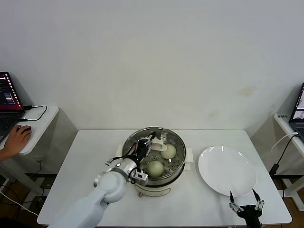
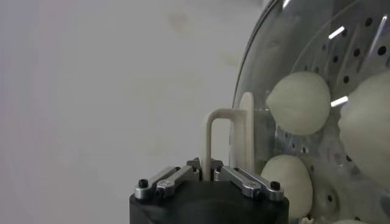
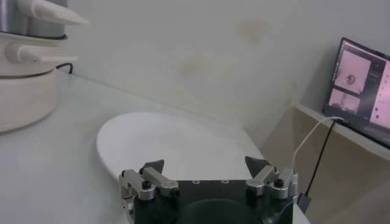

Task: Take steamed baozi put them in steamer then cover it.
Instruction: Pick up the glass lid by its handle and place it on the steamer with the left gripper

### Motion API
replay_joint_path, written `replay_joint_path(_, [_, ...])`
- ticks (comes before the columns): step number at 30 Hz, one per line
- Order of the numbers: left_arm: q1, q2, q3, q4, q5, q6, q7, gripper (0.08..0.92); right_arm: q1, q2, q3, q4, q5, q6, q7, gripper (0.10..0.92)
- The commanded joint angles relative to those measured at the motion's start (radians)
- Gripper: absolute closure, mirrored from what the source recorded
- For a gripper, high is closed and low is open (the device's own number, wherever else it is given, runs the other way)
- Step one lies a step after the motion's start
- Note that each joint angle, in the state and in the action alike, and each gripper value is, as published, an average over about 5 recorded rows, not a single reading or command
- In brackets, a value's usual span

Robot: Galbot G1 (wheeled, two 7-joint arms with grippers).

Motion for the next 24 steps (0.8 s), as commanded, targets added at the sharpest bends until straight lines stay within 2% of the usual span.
replay_joint_path(1, [0.005,-0.001,-0.001,0.005,0.002,-0.002,-0.004,0.845,0.0,0.001,-0.001,0.0,-0.002,0.0,-0.001,0.203])
replay_joint_path(17, [0.021,-0.007,-0.021,0.004,-0.009,-0.019,-0.024,0.842,0.0,-0.001,-0.005,-0.001,-0.007,0.0,-0.004,0.203])
replay_joint_path(20, [0.031,-0.002,-0.028,-0.007,-0.014,-0.018,-0.027,0.799,0.0,-0.001,-0.007,-0.001,-0.007,0.0,-0.004,0.203])
replay_joint_path(24, [0.059,0.007,-0.046,-0.032,-0.019,-0.019,-0.032,0.684,0.0,0.0,-0.011,-0.001,-0.008,0.0,-0.004,0.203])
